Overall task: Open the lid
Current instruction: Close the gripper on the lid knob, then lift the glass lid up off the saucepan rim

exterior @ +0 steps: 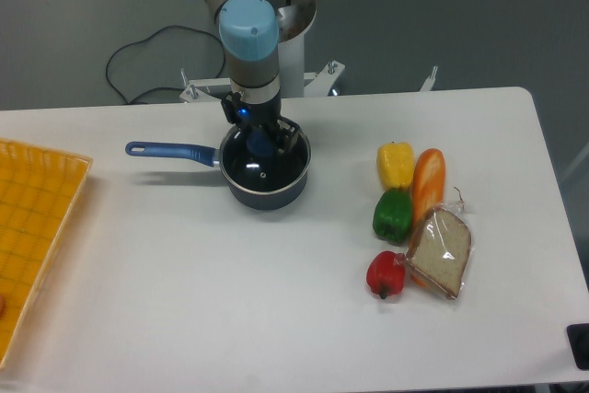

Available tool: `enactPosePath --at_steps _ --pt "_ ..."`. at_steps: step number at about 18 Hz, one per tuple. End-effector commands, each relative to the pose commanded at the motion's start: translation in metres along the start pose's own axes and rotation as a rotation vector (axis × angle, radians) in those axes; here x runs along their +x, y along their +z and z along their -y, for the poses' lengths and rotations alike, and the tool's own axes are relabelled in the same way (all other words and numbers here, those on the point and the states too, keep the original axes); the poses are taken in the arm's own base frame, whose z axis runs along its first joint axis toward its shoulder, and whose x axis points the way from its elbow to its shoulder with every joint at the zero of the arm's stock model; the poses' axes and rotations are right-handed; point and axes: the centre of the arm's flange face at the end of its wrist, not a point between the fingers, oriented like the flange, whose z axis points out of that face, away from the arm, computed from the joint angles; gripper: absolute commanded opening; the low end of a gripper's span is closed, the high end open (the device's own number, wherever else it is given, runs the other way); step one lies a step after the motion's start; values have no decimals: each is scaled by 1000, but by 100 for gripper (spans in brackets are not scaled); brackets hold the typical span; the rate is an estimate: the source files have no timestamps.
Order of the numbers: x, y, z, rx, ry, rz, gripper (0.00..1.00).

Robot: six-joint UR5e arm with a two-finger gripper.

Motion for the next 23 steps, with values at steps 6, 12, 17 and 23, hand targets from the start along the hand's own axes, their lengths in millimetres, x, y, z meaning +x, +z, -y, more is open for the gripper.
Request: enactPosePath --at_steps 6,12,17,23 --pt "-16 -24 10 -1 -8 -1 48" --pt "-33 -33 25 -2 -9 -2 48" --pt "-50 -36 35 -21 -14 -26 48" --pt "-69 -39 39 -28 -26 -34 48"
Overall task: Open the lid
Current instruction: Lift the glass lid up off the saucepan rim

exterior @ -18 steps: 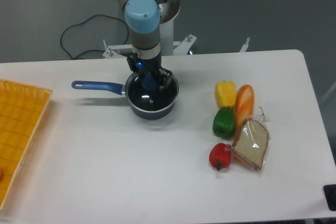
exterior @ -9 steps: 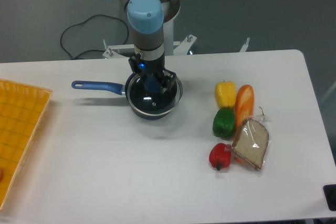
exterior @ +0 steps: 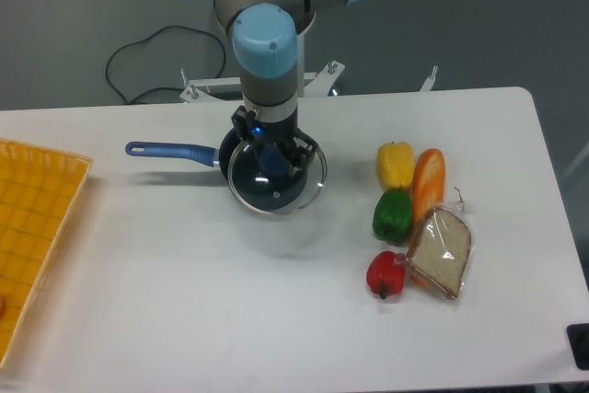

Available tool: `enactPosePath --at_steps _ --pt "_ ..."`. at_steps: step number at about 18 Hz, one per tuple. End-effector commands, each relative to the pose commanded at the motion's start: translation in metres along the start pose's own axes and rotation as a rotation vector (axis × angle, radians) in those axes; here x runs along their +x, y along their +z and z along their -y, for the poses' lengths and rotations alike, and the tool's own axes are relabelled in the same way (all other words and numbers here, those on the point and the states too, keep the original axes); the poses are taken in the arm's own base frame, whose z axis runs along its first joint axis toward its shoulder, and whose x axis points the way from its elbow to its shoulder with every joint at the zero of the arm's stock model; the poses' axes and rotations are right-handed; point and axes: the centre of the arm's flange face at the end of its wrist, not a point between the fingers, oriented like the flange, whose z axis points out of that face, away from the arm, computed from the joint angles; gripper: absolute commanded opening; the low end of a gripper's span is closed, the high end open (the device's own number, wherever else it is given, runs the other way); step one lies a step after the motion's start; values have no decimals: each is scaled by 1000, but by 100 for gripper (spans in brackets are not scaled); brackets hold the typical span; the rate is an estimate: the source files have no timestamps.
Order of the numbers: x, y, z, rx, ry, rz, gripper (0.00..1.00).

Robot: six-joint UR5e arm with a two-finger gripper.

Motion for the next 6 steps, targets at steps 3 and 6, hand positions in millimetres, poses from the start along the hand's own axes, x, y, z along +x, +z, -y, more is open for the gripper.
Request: enactPosePath --at_steps 3,6 --pt "-4 -2 1 2 -3 2 48" --pt "-9 -3 -2 5 -12 4 48"
